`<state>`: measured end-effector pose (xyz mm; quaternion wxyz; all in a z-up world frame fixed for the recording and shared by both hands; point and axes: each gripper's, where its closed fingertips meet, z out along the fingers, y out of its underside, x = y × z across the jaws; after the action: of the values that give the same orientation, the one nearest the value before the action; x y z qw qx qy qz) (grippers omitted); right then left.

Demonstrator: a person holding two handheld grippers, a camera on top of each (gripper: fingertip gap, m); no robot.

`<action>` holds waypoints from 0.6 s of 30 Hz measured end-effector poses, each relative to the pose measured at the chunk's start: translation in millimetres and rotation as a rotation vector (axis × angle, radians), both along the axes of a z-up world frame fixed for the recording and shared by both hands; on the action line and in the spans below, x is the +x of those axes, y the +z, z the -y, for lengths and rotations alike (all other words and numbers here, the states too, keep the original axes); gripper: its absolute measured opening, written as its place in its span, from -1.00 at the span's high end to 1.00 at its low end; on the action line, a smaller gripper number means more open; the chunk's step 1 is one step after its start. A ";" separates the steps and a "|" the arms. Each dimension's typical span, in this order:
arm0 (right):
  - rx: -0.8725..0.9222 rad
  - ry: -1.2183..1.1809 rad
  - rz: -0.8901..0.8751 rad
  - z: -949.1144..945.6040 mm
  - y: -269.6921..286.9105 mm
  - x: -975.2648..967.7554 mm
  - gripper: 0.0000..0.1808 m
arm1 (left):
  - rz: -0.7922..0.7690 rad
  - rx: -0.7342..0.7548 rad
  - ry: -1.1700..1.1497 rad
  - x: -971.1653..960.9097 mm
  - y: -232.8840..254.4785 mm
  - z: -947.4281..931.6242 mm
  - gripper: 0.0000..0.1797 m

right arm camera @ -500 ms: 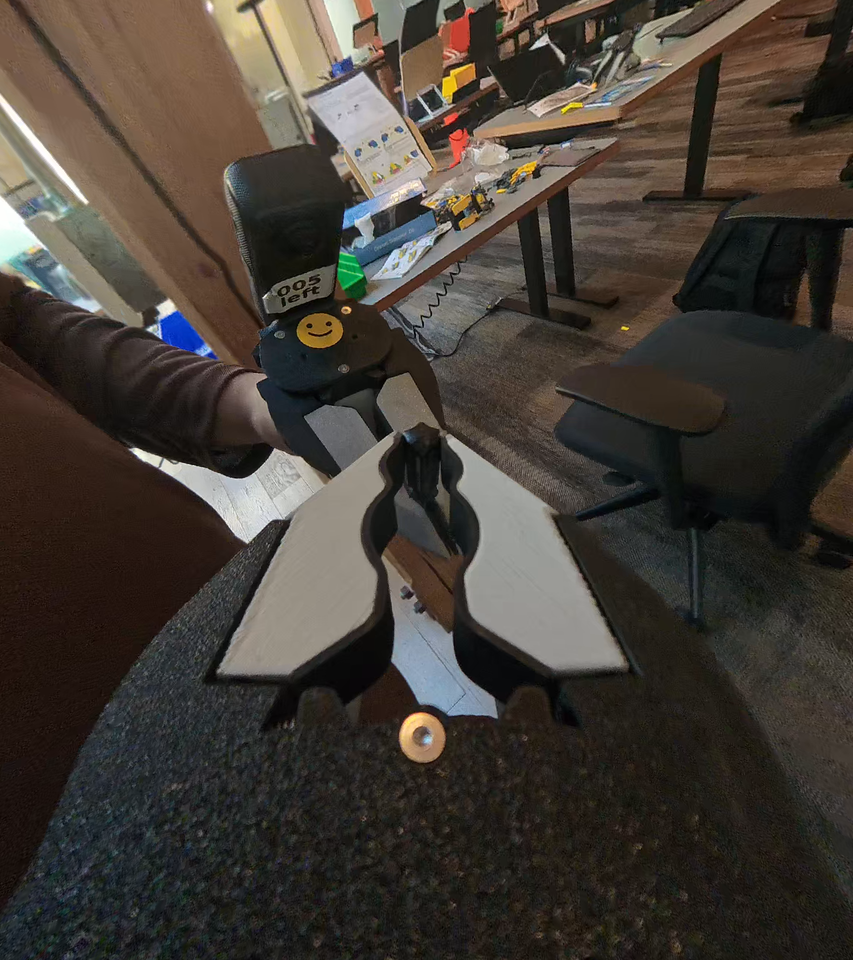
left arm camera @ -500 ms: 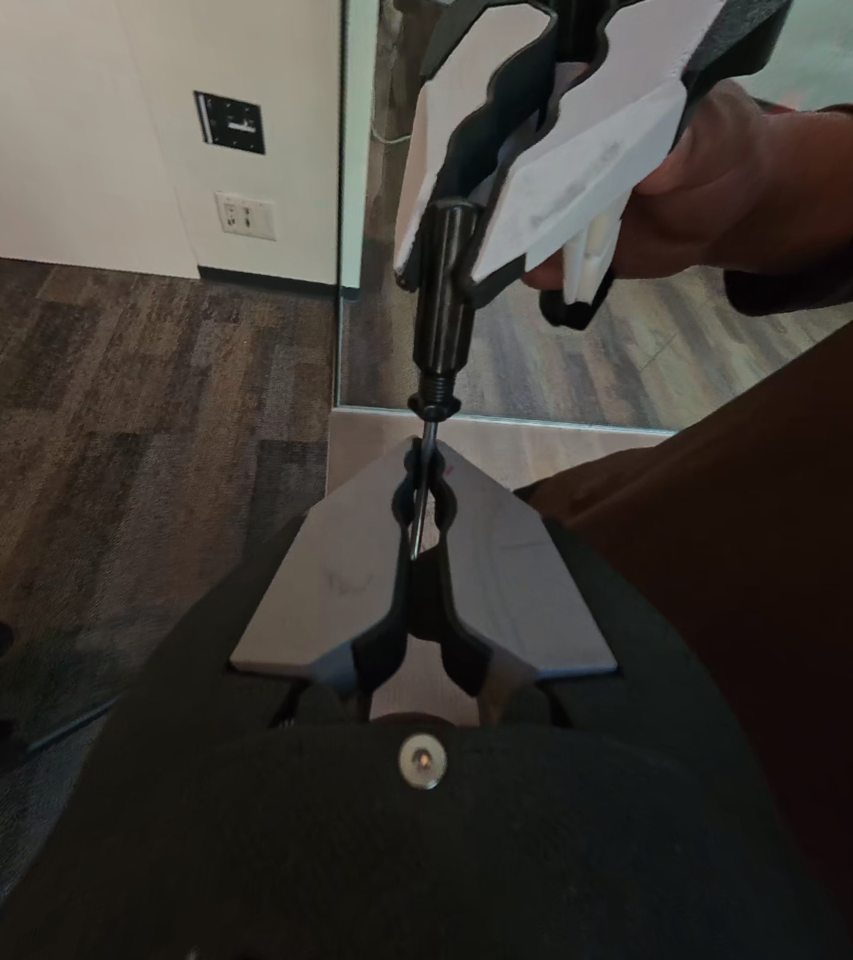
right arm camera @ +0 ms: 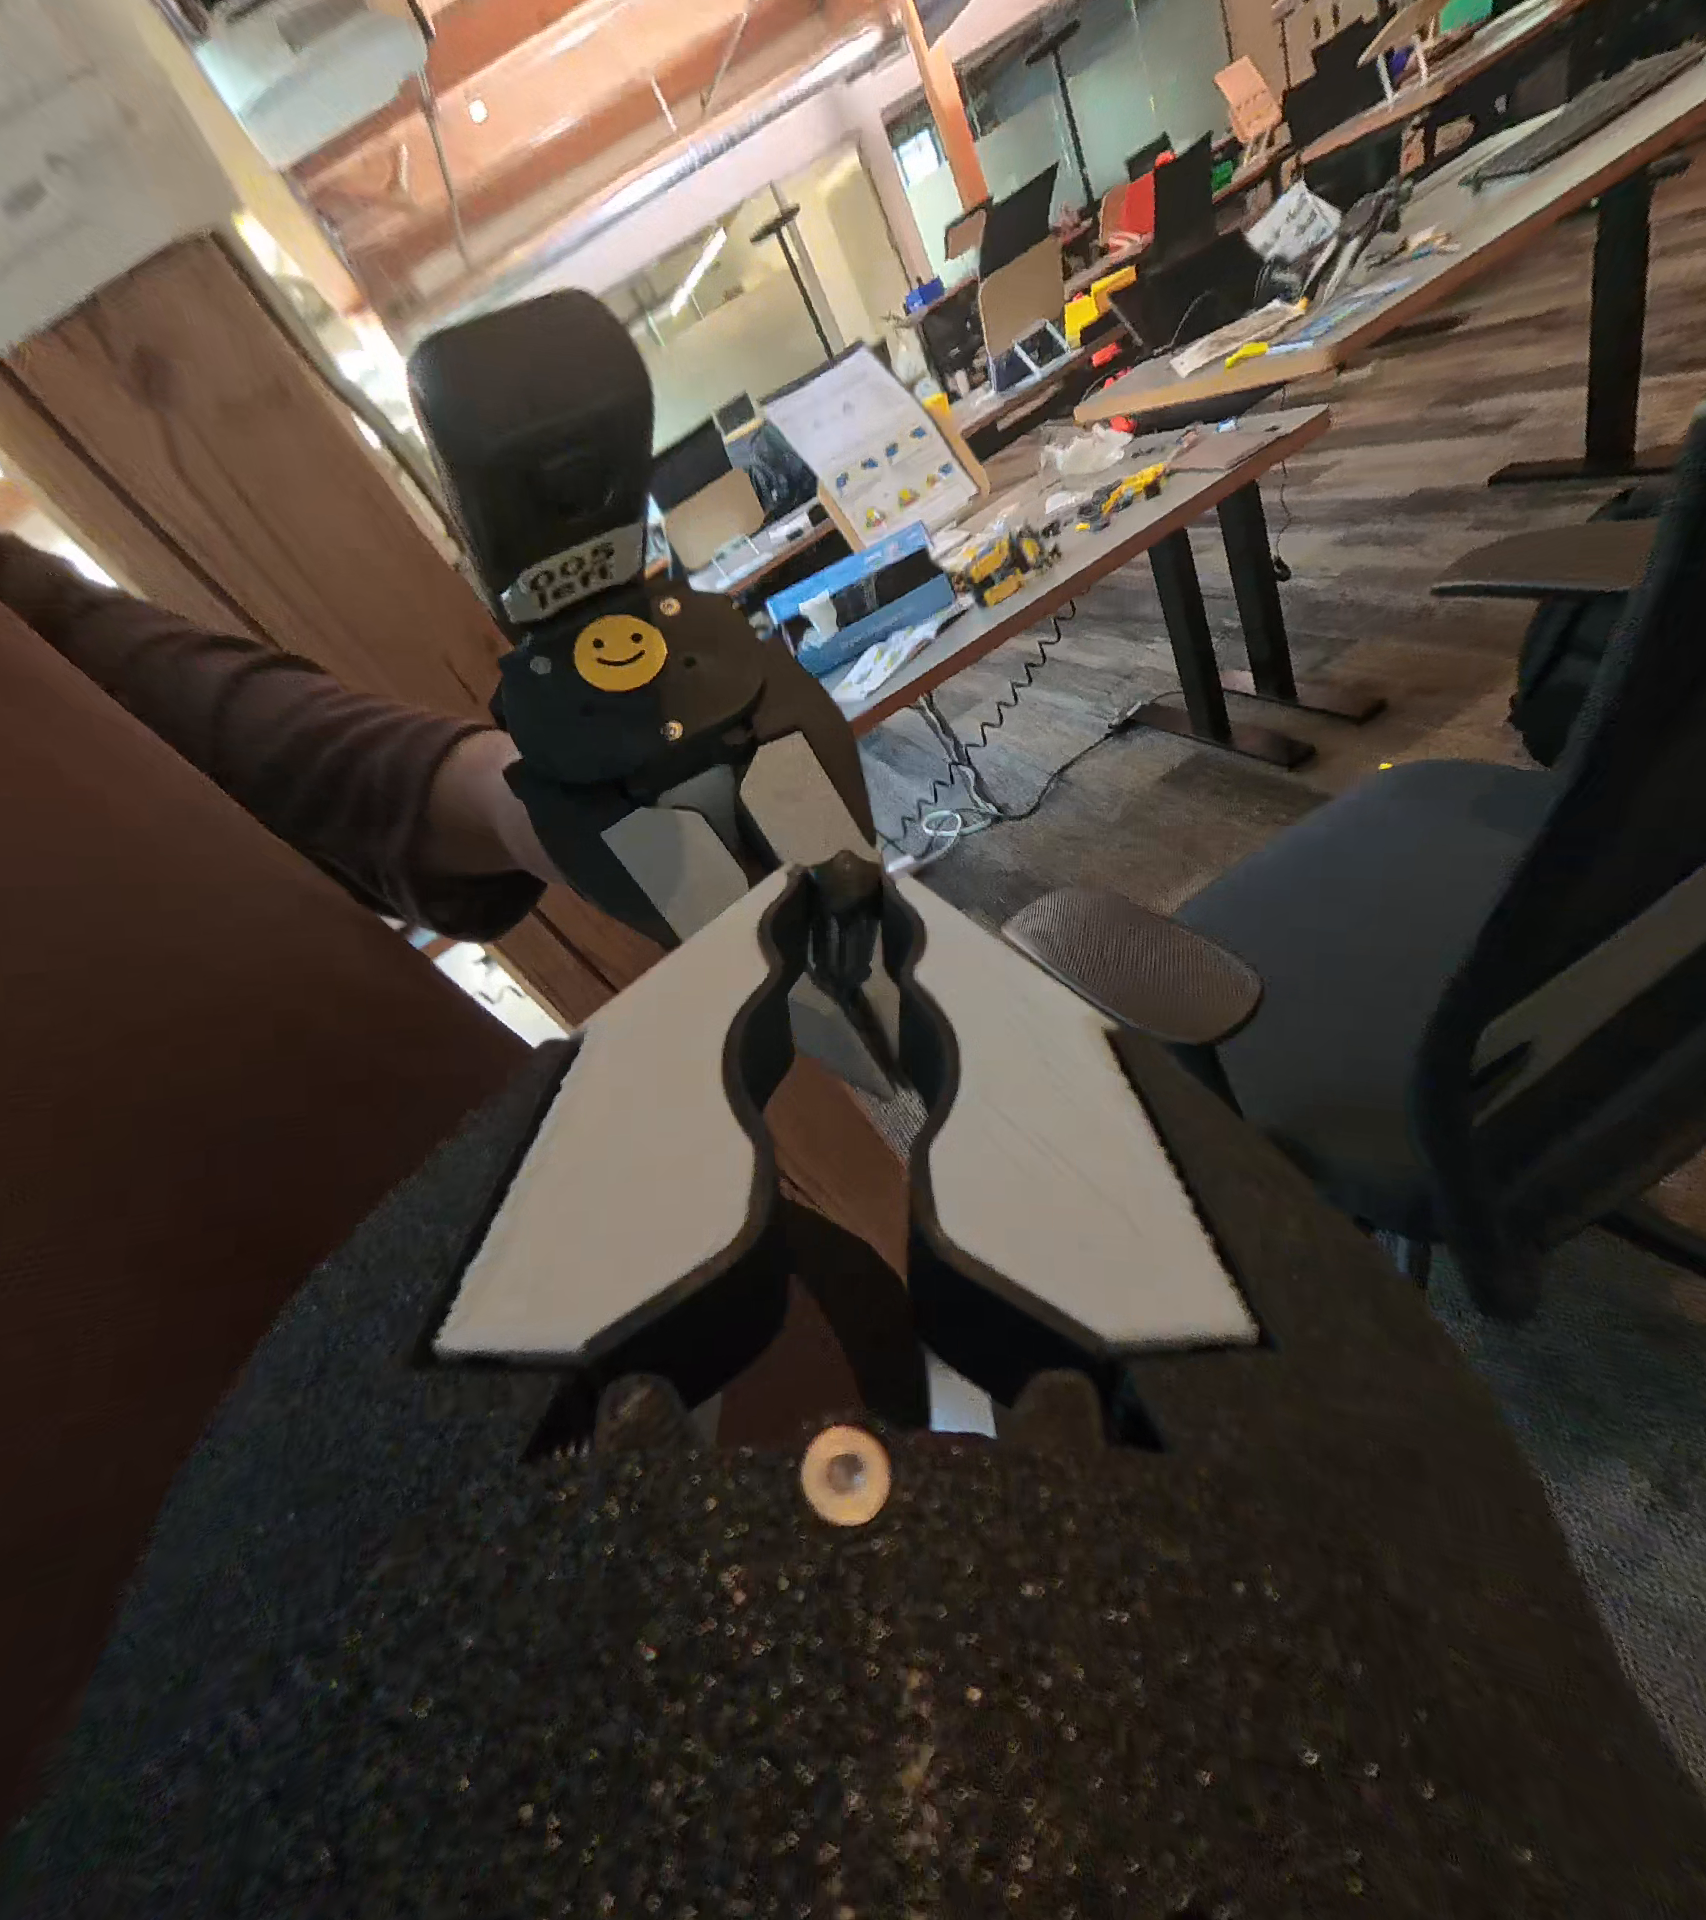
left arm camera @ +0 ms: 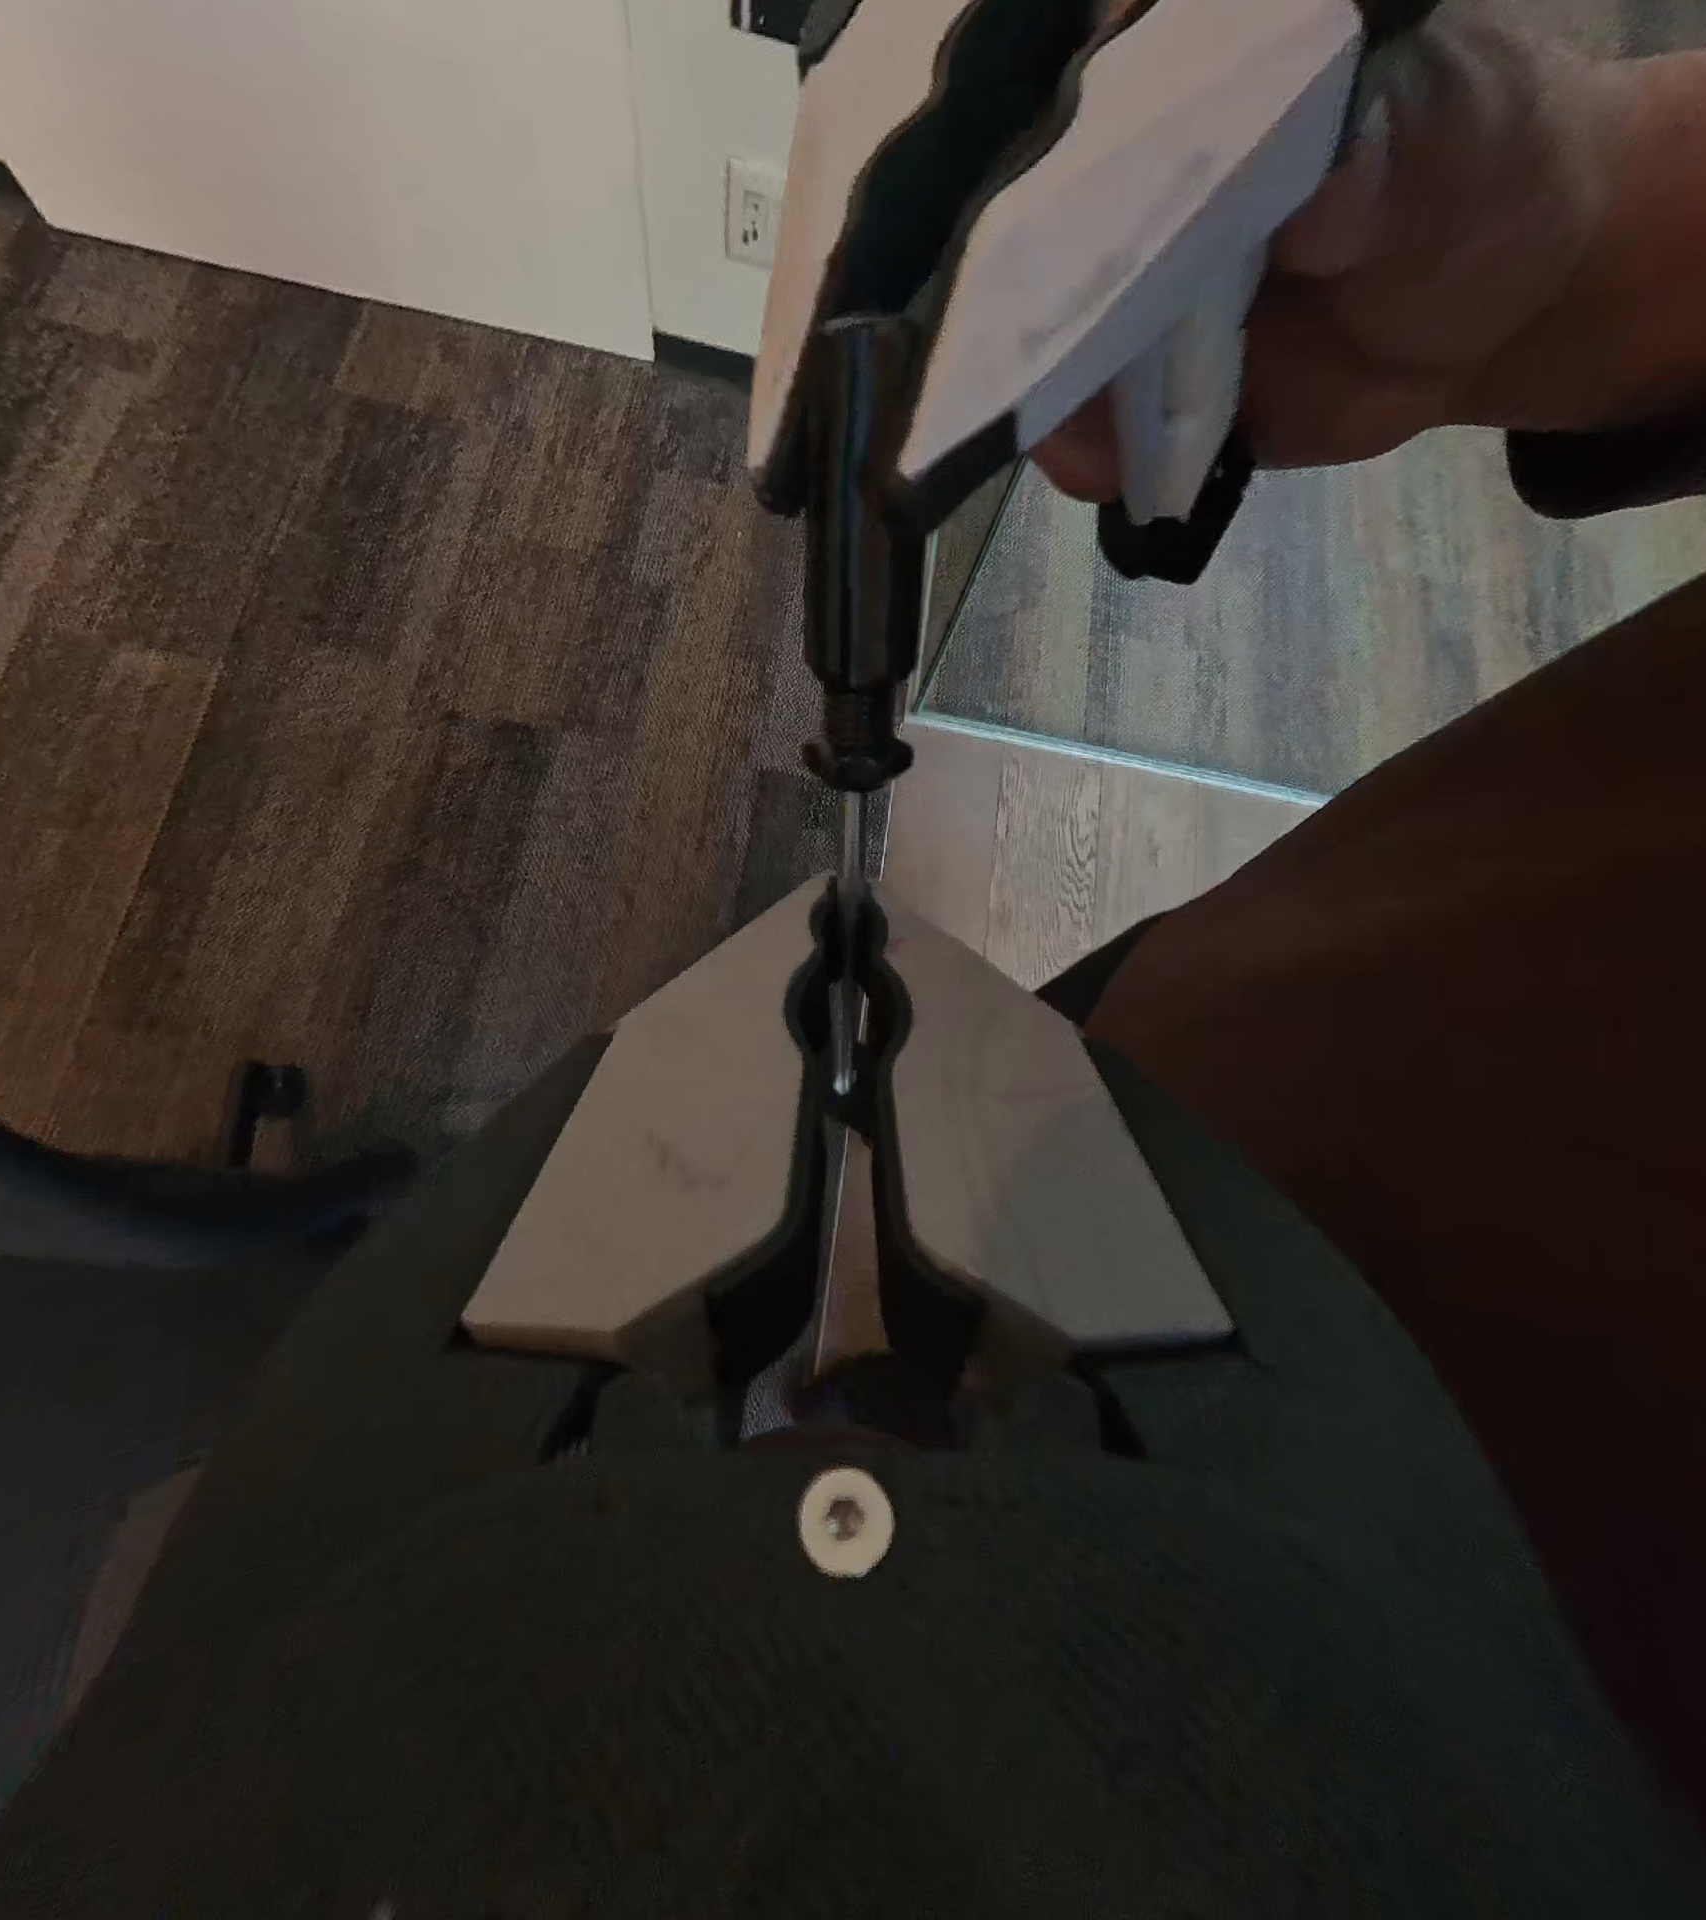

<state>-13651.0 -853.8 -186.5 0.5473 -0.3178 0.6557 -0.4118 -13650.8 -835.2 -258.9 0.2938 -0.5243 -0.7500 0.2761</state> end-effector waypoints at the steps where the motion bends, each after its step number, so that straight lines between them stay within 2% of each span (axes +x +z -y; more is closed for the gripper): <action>1: -0.001 -0.003 0.006 8.1 1.1 -4.2 0.88 | -0.001 -0.001 -0.011 -4.2 0.3 7.6 1.00; 6: 0.009 -0.039 -0.018 49.3 -3.2 -20.7 0.88 | -0.076 0.081 -0.077 -28.3 3.0 47.2 0.95; 10: 0.015 -0.088 -0.043 84.8 -0.1 -29.4 0.89 | -0.130 -0.004 -0.137 -41.6 15.3 88.3 1.00; 14: -0.008 -0.165 -0.100 124.4 14.1 -42.6 0.88 | -0.256 0.027 -0.213 -56.0 32.2 126.0 0.97; 18: -0.020 -0.266 -0.056 164.7 40.6 -54.2 0.89 | -0.350 -0.007 -0.286 -61.2 61.9 169.1 0.97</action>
<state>-13705.1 -1018.5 -146.0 0.4661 -0.2450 0.7030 -0.4781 -13712.0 -1004.3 -197.0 0.4538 -0.5703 -0.6046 0.3214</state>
